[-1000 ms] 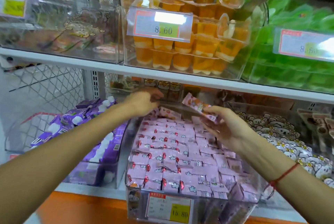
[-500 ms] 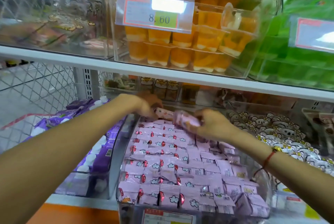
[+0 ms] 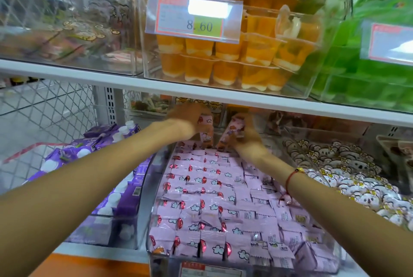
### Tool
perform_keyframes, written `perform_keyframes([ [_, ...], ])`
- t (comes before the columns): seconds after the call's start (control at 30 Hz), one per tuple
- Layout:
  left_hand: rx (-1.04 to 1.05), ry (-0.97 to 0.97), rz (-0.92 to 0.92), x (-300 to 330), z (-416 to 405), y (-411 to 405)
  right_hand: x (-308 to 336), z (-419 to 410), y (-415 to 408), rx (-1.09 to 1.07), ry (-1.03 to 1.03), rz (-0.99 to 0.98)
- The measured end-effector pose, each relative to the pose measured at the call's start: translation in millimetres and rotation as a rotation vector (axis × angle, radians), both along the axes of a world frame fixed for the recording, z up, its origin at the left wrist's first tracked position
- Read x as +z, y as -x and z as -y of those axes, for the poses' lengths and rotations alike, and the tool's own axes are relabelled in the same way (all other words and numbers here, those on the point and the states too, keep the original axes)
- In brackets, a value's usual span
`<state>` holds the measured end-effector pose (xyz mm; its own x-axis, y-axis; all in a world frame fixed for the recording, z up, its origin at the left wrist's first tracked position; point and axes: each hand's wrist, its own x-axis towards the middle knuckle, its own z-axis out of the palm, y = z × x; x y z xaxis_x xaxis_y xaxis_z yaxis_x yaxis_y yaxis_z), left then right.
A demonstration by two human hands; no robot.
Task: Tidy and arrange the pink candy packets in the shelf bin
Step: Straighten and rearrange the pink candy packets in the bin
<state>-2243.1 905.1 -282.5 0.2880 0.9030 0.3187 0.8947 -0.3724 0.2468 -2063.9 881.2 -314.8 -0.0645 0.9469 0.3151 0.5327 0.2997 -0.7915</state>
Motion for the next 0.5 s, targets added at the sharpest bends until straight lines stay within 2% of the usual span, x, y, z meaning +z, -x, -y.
perform_keyframes([
  [0.07, 0.008, 0.005, 0.045, -4.9, -1.5, -5.9, -4.9, -3.4, 0.1, 0.048, 0.016, 0.15],
  [0.17, 0.017, -0.012, 0.14, -9.3, -5.4, -10.9, -13.6, -5.5, -2.3, 0.019, -0.037, 0.531],
  [0.27, 0.014, 0.064, 0.138, -13.6, -6.1, -14.3, -13.8, 0.9, -1.1, 0.027, 0.006, 0.528],
  [0.37, -0.025, 0.202, -0.069, -19.6, -2.8, -17.6, 0.4, 11.3, -5.3, -0.042, -0.005, 0.42],
  [0.43, -0.086, 0.31, -0.185, -20.9, 1.1, -19.5, 6.4, 25.1, -11.0, 0.007, 0.025, 0.5],
  [0.5, -0.121, 0.331, -0.24, -20.6, 2.8, -21.1, 1.4, 42.4, -16.4, 0.1, 0.107, 0.62],
])
